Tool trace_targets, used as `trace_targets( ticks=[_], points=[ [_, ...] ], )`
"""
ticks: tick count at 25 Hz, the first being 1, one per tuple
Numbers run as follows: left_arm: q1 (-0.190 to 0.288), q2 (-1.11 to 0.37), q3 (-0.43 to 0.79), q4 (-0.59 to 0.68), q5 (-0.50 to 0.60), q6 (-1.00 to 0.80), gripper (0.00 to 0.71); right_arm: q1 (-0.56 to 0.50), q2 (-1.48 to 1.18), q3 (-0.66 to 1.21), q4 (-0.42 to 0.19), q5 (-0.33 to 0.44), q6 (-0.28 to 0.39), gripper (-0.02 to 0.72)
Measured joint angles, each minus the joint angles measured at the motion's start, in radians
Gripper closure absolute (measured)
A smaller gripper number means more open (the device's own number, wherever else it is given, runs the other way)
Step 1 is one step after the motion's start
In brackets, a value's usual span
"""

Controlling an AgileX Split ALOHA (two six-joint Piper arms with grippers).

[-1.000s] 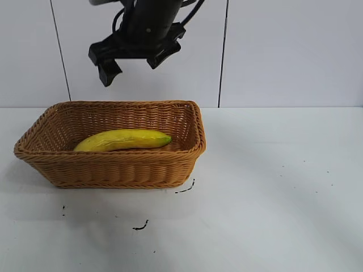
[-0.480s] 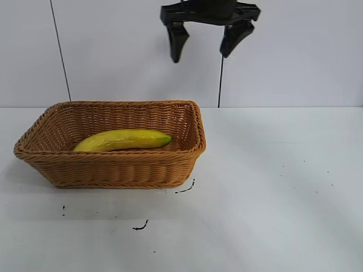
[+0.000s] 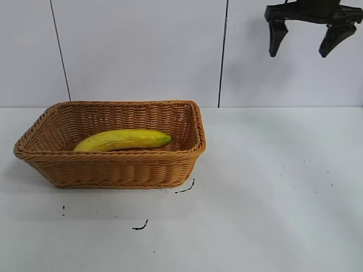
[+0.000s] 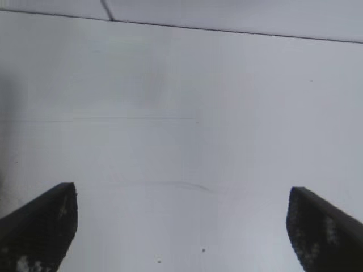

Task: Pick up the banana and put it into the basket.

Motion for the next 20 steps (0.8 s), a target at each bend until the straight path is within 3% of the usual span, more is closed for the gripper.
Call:
trace_targets(
  ticks=[9,20],
  points=[
    [0.000,0.000,0.000,0.000,0.000,0.000,0.017,-0.025,-0.091,0.186,0.011,-0.001,0.007,0.013],
    [0.000,0.000,0.000,0.000,0.000,0.000,0.017,-0.025,-0.556,0.712,0.024,-0.003,0.002,0.013]
  ],
)
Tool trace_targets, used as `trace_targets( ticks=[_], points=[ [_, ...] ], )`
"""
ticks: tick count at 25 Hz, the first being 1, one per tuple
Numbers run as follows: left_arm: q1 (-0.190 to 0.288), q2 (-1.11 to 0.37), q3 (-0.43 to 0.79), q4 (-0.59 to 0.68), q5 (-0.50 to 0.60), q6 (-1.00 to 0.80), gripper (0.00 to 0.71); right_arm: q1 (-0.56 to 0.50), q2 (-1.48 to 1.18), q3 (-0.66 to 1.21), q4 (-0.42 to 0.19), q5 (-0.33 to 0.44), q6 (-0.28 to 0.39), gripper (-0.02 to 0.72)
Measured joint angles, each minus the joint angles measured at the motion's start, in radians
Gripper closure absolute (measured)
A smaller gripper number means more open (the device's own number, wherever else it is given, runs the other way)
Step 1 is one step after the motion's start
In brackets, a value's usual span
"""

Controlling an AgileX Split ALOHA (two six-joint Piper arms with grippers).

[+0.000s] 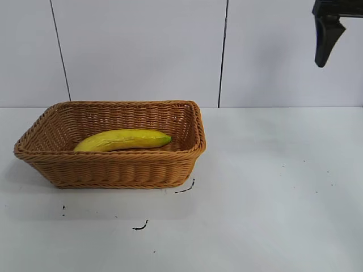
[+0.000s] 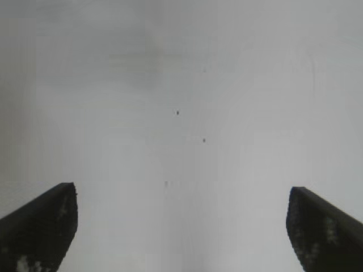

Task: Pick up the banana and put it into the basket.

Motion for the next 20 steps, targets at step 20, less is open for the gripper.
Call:
trace_targets(
  ticks=[20],
  points=[
    [0.000,0.000,0.000,0.000,0.000,0.000,0.017,0.000,-1.031,0.979,0.046,-0.146,-0.024,0.013]
  ],
)
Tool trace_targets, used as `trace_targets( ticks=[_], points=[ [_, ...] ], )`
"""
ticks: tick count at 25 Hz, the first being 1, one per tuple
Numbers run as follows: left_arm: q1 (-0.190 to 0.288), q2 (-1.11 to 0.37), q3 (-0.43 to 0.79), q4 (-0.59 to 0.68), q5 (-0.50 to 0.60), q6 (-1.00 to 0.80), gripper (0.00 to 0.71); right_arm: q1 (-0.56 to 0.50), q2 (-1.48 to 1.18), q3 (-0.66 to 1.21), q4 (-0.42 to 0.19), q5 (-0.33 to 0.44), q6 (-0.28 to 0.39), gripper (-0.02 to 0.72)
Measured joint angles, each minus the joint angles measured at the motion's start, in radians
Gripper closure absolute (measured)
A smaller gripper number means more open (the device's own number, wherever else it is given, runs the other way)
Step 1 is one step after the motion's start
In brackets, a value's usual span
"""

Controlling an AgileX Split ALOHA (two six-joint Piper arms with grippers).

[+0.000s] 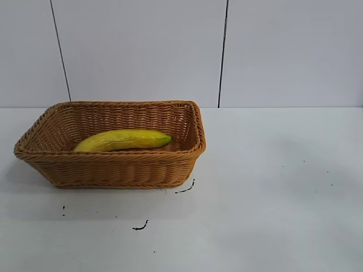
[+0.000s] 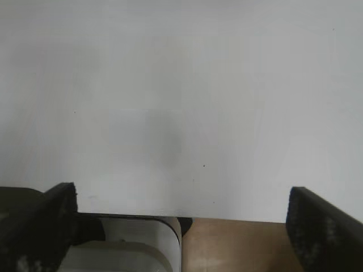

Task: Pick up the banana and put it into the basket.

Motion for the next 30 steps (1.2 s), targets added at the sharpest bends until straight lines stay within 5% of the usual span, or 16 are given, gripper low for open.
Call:
trace_targets(
  ticks=[16,30],
  points=[
    [0.000,0.000,0.000,0.000,0.000,0.000,0.017,0.000,-0.619,0.031,0.024,-0.039,0.000,0.013],
    [0.000,0.000,0.000,0.000,0.000,0.000,0.017,0.000,-0.656,0.031,0.018,-0.038,0.000,0.013]
  ],
)
